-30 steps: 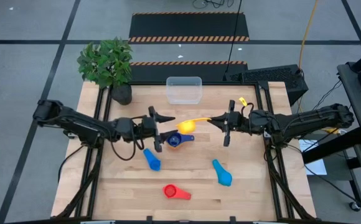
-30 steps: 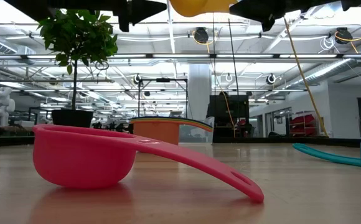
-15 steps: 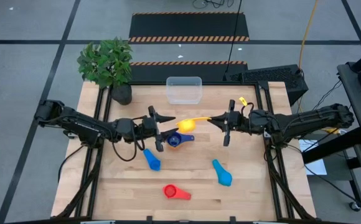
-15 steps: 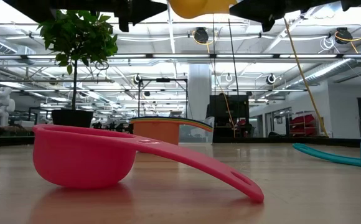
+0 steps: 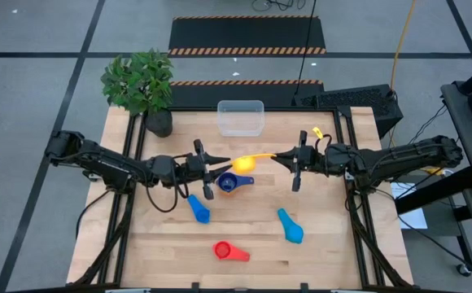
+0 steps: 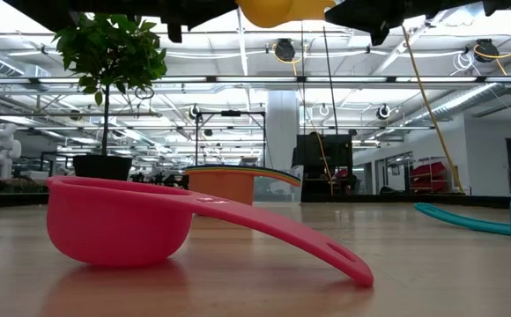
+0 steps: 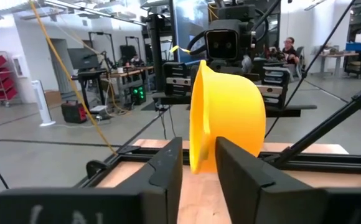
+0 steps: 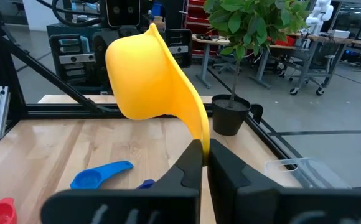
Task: Nest measuring cups in basket
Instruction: Stack the yellow measuring cup on top of the dark blue measuring cup
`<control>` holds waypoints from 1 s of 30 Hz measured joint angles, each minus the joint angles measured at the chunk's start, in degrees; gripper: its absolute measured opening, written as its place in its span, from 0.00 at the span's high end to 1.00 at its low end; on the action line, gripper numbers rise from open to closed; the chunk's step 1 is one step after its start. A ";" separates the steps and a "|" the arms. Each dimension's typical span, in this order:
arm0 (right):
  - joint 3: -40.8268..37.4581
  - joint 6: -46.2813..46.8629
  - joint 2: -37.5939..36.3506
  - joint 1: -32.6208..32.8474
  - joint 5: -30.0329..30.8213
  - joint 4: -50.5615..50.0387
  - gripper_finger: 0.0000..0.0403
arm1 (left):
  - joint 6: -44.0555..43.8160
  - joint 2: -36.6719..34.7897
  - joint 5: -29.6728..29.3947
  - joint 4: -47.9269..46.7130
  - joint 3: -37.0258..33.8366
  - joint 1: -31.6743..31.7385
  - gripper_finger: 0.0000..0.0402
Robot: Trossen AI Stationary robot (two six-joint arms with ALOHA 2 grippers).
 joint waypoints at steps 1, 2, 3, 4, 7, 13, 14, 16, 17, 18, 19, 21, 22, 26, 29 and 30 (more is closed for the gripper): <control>0.00 0.00 0.00 0.00 -0.01 -0.01 1.00 | 0.28 0.00 0.02 0.00 0.00 -0.02 0.77; 0.00 0.00 -0.01 0.00 -0.03 -0.07 1.00 | 0.71 0.00 0.02 0.00 0.00 -0.19 0.78; 0.00 0.00 0.00 0.00 -0.04 -0.15 1.00 | 1.22 0.00 0.00 0.00 0.00 -0.34 0.80; 0.00 -0.02 -0.01 0.00 -0.05 -0.29 1.00 | 1.66 0.00 0.02 0.00 0.00 -0.41 0.82; 0.00 -0.07 -0.02 0.00 -0.07 -0.42 1.00 | 2.49 0.00 0.02 -0.21 0.00 -0.63 0.89; 0.00 -0.11 -0.02 0.00 -0.01 -0.51 1.00 | 2.68 -0.02 0.00 -1.10 0.00 -0.63 0.97; 0.00 -0.14 -0.02 0.00 -0.02 -0.50 1.00 | 2.68 -0.02 0.00 -1.11 0.00 -0.63 0.97; 0.00 -0.25 -0.02 0.00 -0.02 -0.48 1.00 | 2.66 -0.02 0.02 -1.11 0.00 -0.63 0.96; 0.00 -0.49 -0.02 0.00 -0.08 -0.48 1.00 | 2.66 -0.02 0.01 -1.11 0.01 -0.63 0.97; 0.00 -0.71 -0.02 0.00 -0.11 -0.48 1.00 | 2.68 -0.02 0.01 -1.11 0.00 -0.63 0.98; 0.00 -1.08 -0.02 0.00 -0.12 -0.47 1.00 | 2.71 -0.02 0.01 -1.11 0.00 -0.63 0.98; 0.00 -1.58 -0.02 0.00 -0.16 -0.46 0.98 | 2.72 -0.02 0.02 -1.05 0.00 -0.63 0.98; 0.00 -1.58 -0.02 0.00 -0.17 -0.45 0.97 | 2.73 -0.02 0.02 -1.05 0.00 -0.63 0.98; 0.02 -1.74 -0.02 0.02 -0.36 -1.10 0.89 | 3.39 -0.02 0.07 -1.07 0.00 -0.75 0.98; 0.02 -2.09 -0.02 0.00 -2.73 -1.61 0.82 | 3.45 -0.02 1.07 -0.58 0.00 -1.07 0.99; 0.02 -2.59 -0.02 0.02 -3.22 -1.64 0.79 | 3.49 -0.02 1.74 -0.14 0.00 -1.09 0.99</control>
